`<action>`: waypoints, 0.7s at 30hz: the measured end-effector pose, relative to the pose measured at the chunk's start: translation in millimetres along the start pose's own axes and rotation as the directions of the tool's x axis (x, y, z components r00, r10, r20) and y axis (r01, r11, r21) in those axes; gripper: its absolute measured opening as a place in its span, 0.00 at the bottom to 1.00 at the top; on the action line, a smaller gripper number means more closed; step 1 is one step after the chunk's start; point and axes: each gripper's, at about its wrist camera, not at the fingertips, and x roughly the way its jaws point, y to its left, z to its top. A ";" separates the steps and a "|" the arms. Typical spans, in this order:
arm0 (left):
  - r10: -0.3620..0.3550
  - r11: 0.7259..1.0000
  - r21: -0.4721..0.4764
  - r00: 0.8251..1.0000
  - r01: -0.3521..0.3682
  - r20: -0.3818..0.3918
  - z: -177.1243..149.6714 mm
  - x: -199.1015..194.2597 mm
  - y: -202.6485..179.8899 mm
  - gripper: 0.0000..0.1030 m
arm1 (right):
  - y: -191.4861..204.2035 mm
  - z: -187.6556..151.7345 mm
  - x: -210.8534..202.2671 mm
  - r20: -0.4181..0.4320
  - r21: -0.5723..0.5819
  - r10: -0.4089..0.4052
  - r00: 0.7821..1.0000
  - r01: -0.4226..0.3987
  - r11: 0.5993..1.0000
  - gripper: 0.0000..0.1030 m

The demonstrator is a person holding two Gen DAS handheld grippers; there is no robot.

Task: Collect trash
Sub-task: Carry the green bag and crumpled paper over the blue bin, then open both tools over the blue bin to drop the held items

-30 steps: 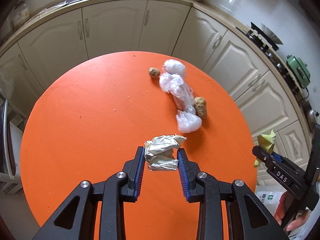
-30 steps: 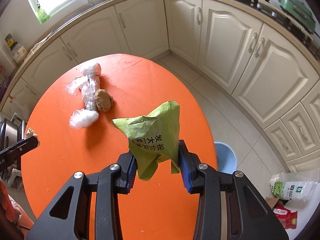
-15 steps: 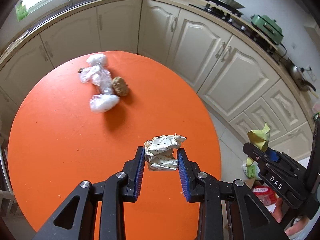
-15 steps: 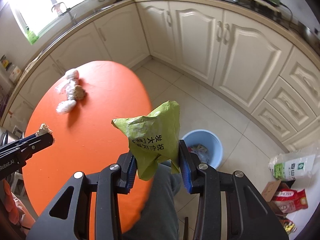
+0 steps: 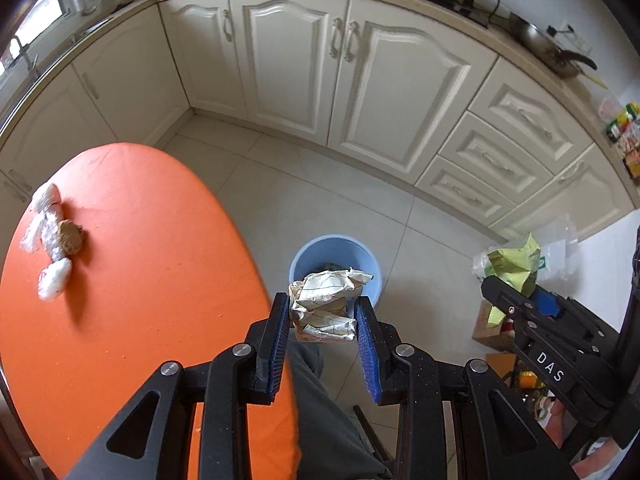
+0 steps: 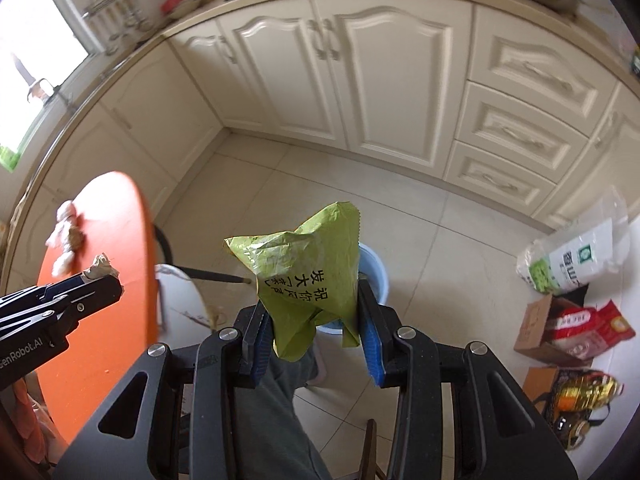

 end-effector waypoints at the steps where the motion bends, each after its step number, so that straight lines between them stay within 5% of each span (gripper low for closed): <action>1: -0.002 1.000 0.014 1.000 0.002 -0.012 8.2 8.6 -6.2 0.28 | -9.0 0.9 1.5 -0.003 0.017 -0.008 1.000 0.008 1.000 0.37; 10: 0.010 0.995 0.101 0.998 -0.003 -0.064 68.4 76.3 -51.5 0.30 | -68.5 7.8 29.9 -0.060 0.135 -0.032 0.998 0.040 0.990 0.38; 13: 0.061 0.992 0.110 0.998 -0.057 -0.034 82.4 93.4 -62.1 0.32 | -80.2 10.9 44.0 -0.088 0.158 -0.031 0.996 0.045 0.986 0.38; 16: 0.106 0.989 0.104 0.994 -0.103 -0.018 94.9 107.6 -66.6 0.60 | -85.0 13.5 55.1 -0.107 0.165 -0.022 0.994 0.040 0.986 0.39; 21: 0.103 0.990 0.095 0.994 -0.100 -0.027 108.6 127.0 -68.8 0.60 | -85.4 17.8 66.7 -0.122 0.159 -0.013 0.992 0.032 0.987 0.39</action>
